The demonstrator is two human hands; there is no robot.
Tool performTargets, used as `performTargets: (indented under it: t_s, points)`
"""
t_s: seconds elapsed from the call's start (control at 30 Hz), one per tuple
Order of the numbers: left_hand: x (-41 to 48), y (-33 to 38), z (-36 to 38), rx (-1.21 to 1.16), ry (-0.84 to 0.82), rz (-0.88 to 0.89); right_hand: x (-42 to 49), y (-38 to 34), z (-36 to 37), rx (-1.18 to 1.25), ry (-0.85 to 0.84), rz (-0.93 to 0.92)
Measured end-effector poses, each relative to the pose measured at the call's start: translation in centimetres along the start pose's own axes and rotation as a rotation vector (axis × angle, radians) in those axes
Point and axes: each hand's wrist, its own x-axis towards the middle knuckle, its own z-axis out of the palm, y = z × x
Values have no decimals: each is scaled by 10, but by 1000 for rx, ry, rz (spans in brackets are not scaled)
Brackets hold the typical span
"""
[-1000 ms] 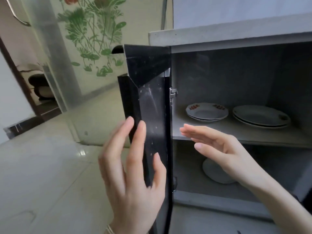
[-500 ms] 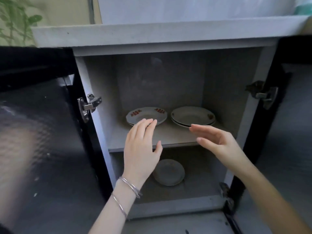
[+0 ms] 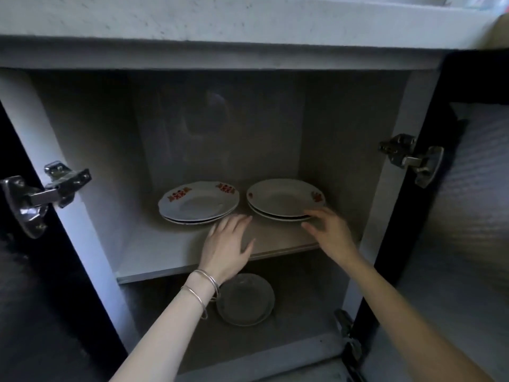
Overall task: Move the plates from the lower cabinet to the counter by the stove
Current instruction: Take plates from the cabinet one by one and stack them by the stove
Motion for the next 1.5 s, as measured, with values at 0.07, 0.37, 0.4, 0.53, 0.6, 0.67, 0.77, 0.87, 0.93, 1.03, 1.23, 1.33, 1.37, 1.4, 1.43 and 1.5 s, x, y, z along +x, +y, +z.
performTargets:
  t_s: [0.07, 0.37, 0.4, 0.53, 0.6, 0.67, 0.77, 0.87, 0.93, 1.03, 1.23, 1.33, 1.37, 1.4, 1.43, 1.5]
  points:
    - [-7, -7, 11, -20, -21, -21, 9, 9, 2, -65, -10, -34]
    - [-21, -19, 28, 1, 42, -33, 38, 25, 23, -150, 23, -107]
    - [-21, -19, 28, 3, 39, -34, 40, 26, 24, -132, 49, -93]
    - [-19, -19, 29, 12, 20, -63, 45, 21, 22, -71, 76, -29]
    - [-19, -18, 28, 2, 21, -78, 46, 19, 22, -48, 60, -18]
    - [-19, -18, 27, -6, 16, -84, 45, 16, 21, -8, 72, -11]
    - [-19, -19, 26, -5, 3, -71, 43, 10, 17, 95, 164, -18]
    - [-18, -20, 25, -59, -7, -98, 41, 3, 9, 138, 212, -58]
    - [-18, -17, 22, -178, 13, -148, 34, -3, 4, 160, 236, -92]
    - [-16, -9, 11, -415, 45, -242, 14, -9, -2, 237, 281, -124]
    - [-15, 27, -25, -1091, 92, -634, -38, -4, -14, 297, 293, -311]
    - [-21, 35, -34, -1282, 47, -738, -65, -6, -19, 317, 274, -387]
    - [-23, 36, -37, -1327, 26, -753, -73, -6, -20, 327, 264, -413]
    - [-26, 37, -39, -1358, 4, -763, -79, -7, -20, 340, 253, -437]
    - [-29, 38, -43, -1361, -22, -768, -86, -8, -21, 353, 240, -455]
    - [-35, 38, -46, -1320, -50, -776, -97, -8, -22, 362, 210, -480]
